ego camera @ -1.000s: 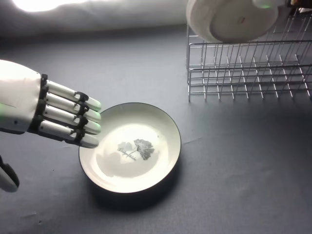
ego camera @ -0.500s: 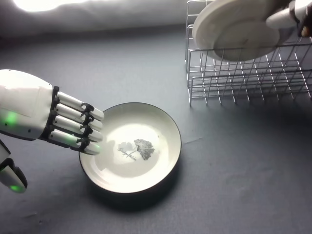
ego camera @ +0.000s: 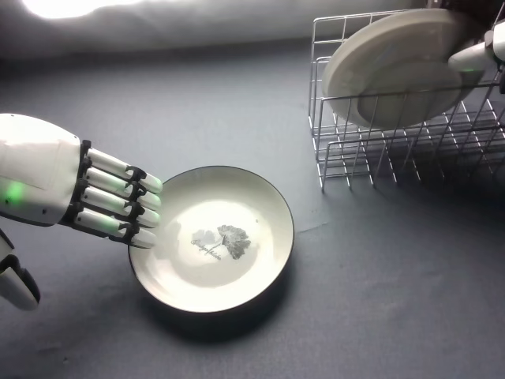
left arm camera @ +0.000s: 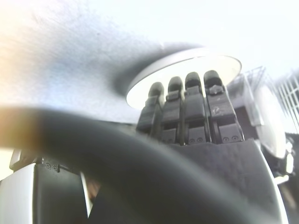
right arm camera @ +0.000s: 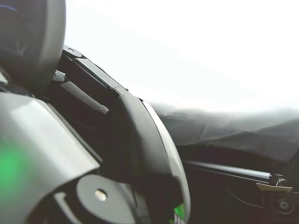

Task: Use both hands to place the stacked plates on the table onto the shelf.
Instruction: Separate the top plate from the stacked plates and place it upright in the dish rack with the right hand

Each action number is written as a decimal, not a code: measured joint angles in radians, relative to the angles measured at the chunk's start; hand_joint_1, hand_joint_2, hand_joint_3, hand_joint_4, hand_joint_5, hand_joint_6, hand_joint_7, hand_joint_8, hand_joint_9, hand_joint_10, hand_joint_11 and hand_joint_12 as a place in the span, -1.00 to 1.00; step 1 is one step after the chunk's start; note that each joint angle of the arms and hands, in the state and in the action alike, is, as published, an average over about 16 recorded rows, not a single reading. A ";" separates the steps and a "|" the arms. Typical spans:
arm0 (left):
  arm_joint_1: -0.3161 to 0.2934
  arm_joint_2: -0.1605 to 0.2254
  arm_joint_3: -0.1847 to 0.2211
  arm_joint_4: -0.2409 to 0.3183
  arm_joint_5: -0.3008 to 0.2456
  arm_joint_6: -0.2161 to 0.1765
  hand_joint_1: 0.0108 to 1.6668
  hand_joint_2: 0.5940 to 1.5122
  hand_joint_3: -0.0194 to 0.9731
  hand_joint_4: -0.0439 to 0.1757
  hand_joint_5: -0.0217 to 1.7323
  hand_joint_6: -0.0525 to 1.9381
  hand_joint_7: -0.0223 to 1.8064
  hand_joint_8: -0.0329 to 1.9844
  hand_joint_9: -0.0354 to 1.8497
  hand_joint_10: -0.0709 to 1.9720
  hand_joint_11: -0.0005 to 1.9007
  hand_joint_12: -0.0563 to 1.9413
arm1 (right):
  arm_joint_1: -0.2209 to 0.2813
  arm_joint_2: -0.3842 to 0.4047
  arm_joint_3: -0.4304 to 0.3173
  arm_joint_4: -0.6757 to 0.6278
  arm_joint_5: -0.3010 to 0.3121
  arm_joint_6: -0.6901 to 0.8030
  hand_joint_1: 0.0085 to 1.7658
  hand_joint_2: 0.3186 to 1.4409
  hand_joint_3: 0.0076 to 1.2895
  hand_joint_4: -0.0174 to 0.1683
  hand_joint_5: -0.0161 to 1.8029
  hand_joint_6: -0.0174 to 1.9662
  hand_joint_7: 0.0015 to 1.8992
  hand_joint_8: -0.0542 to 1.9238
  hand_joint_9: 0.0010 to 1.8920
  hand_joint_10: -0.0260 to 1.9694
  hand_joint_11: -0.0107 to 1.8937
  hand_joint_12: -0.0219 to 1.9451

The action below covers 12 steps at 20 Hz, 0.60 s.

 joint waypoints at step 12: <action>0.030 -0.002 0.015 0.002 -0.007 0.012 -1.00 0.08 -0.92 -0.64 -0.98 -0.95 -0.96 -0.96 -0.95 -0.93 -0.98 -0.93 | 0.013 0.006 -0.006 -0.089 0.043 -0.007 0.28 0.33 -0.99 -0.85 -0.31 -0.84 -0.31 -0.91 -0.34 -0.89 -0.73 0.23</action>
